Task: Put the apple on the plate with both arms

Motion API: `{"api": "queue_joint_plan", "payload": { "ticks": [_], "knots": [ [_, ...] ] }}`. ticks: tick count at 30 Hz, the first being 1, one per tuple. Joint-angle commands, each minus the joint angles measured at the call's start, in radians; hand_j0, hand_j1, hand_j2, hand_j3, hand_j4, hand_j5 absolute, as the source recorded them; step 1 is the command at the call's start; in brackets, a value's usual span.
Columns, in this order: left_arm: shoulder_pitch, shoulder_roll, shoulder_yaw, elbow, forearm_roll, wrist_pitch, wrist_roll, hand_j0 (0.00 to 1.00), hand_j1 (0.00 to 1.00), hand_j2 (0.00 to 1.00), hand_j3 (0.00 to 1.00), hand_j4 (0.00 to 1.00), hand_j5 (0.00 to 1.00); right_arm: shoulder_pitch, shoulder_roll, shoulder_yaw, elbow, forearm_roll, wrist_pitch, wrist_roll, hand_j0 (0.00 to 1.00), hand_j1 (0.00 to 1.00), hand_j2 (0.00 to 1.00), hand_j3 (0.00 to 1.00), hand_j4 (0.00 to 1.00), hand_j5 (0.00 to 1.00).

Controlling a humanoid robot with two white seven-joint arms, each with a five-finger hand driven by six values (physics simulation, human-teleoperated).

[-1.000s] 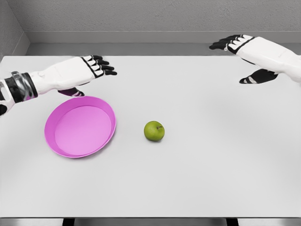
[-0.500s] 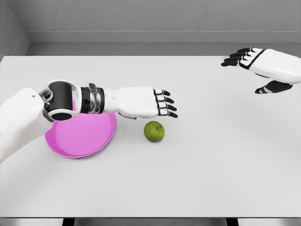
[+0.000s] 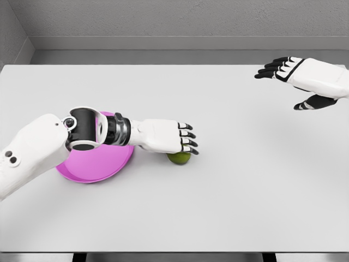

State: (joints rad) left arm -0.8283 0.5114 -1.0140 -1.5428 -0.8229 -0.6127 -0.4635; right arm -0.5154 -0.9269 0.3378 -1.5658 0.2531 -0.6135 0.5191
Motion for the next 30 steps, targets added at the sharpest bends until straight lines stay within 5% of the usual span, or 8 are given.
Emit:
{"api": "queue_joint_plan", "payload": {
  "ticks": [1, 11, 15, 25, 30],
  "knots": [
    [0.000, -0.005, -0.012, 0.012, 0.002, 0.002, -0.003, 1.00, 1.00, 1.00, 1.00, 1.00, 1.00, 0.000, 0.000, 0.000, 0.000, -0.006, 0.003, 0.001, 1.00, 1.00, 1.00, 1.00, 1.00, 1.00],
    [0.000, -0.036, -0.029, 0.024, 0.016, 0.002, 0.002, 0.99, 0.99, 0.99, 0.99, 0.99, 0.99, -0.002, -0.001, 0.000, -0.002, -0.006, 0.003, -0.001, 1.00, 1.00, 1.00, 1.00, 1.00, 1.00],
    [0.000, -0.036, -0.031, 0.024, 0.013, 0.002, 0.002, 0.63, 0.63, 0.63, 0.63, 0.63, 0.63, 0.000, -0.001, 0.000, -0.002, -0.006, 0.003, -0.001, 1.00, 1.00, 1.00, 1.00, 1.00, 1.00],
    [0.002, -0.034, -0.048, 0.024, 0.002, 0.002, -0.003, 0.42, 0.42, 0.42, 0.42, 0.42, 0.42, -0.005, 0.002, 0.000, -0.002, -0.006, 0.003, -0.001, 1.00, 1.00, 1.00, 1.00, 1.00, 1.00],
    [-0.003, -0.034, -0.049, 0.026, 0.005, 0.002, -0.001, 0.14, 0.14, 0.14, 0.14, 0.14, 0.14, -0.003, 0.000, 0.001, -0.002, -0.006, 0.003, -0.001, 1.00, 1.00, 1.00, 1.00, 1.00, 1.00]
  ]
}}
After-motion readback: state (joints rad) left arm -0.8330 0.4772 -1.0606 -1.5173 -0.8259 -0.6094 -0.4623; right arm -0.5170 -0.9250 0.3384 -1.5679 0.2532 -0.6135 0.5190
